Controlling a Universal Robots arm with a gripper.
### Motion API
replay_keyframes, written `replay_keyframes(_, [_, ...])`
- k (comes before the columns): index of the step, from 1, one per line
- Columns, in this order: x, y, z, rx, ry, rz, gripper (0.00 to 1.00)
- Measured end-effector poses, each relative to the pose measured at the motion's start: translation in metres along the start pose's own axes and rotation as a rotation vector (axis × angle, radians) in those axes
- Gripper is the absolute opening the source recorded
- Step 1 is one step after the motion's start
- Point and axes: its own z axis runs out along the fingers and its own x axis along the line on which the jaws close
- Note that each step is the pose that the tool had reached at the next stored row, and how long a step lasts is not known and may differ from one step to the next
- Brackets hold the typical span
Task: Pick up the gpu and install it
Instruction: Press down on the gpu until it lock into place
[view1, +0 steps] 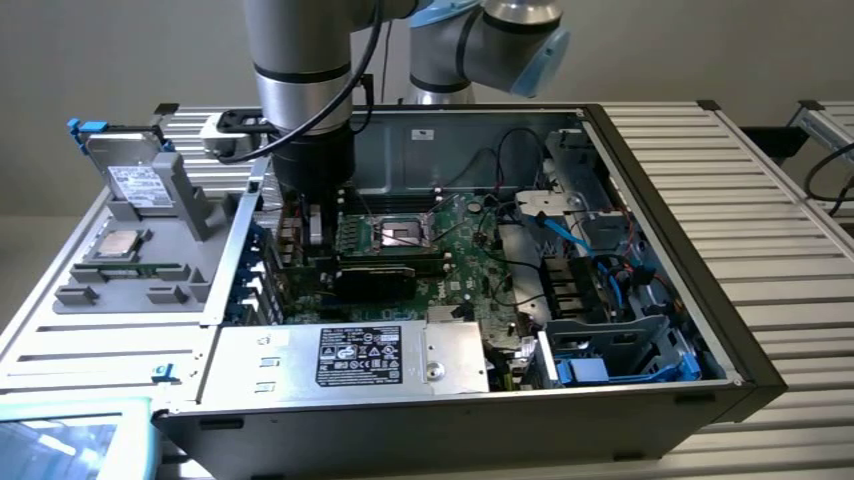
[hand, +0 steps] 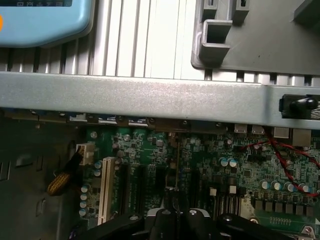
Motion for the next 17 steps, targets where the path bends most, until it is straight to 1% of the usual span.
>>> replay_keyframes(1, [0.0,0.0,-0.0017,0.0006,-0.0016,0.0,0.12])
replay_keyframes(2, [0.0,0.0003,-0.0049,0.0002,-0.0019,0.0,0.12])
replay_keyframes(3, [0.001,0.0005,-0.0097,-0.0024,0.0,0.0,0.12])
replay_keyframes(6, [0.002,0.0011,-0.0226,-0.0049,0.0002,-0.001,0.12])
replay_keyframes(8, [0.003,0.0001,-0.0244,-0.0053,0.0002,-0.001,0.12])
replay_keyframes(10, [0.004,-0.0073,-0.0248,-0.0067,0.0003,-0.001,0.12])
replay_keyframes(17, [0.008,-0.0391,-0.026,-0.0117,0.0,-0.001,0.12])
